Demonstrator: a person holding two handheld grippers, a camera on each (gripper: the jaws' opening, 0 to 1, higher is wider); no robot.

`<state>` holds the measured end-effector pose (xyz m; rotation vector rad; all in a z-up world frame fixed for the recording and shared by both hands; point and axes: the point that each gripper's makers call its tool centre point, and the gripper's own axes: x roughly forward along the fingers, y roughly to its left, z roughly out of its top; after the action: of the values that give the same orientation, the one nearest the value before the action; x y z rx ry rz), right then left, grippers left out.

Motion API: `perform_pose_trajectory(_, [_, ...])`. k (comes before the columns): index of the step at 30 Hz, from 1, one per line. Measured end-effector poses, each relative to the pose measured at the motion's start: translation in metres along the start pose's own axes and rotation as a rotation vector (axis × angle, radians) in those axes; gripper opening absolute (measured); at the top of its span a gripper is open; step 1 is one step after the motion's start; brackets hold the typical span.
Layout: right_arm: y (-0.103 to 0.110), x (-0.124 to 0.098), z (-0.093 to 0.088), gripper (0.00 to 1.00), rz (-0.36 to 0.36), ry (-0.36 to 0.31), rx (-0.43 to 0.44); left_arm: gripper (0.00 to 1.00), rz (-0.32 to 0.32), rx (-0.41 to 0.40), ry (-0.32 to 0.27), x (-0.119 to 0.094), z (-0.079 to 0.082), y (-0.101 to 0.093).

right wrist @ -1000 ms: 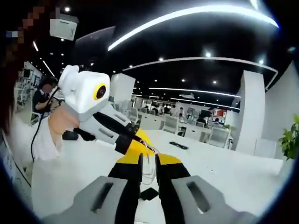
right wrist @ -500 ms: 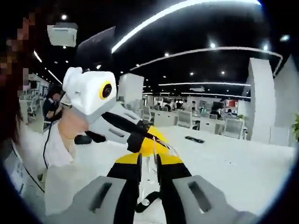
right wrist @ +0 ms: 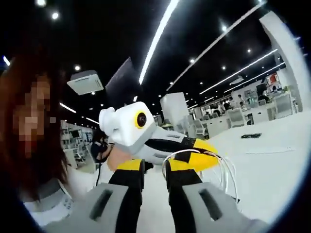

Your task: Peel open the Velcro strap on the desktop, arrange the wired earphones neatly onto it, and close the Velcro strap to secure them.

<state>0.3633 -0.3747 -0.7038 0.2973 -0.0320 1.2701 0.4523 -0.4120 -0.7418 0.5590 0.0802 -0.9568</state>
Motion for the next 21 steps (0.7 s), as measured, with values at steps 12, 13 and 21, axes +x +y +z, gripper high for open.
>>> perform_pose_trajectory(12, [0.032, -0.009, 0.051, 0.17, 0.207, -0.265, 0.266, 0.07, -0.014, 0.004, 0.018, 0.002, -0.004, -0.005])
perform_pose_trajectory(13, [0.033, -0.011, 0.055, 0.16, 0.213, -0.286, 0.275, 0.07, -0.015, 0.005, 0.021, 0.003, -0.005, -0.005])
perform_pose_trajectory(21, [0.013, -0.028, 0.070, 0.11, 0.131, -0.329, 0.264, 0.07, -0.012, -0.001, 0.041, 0.005, -0.012, -0.003])
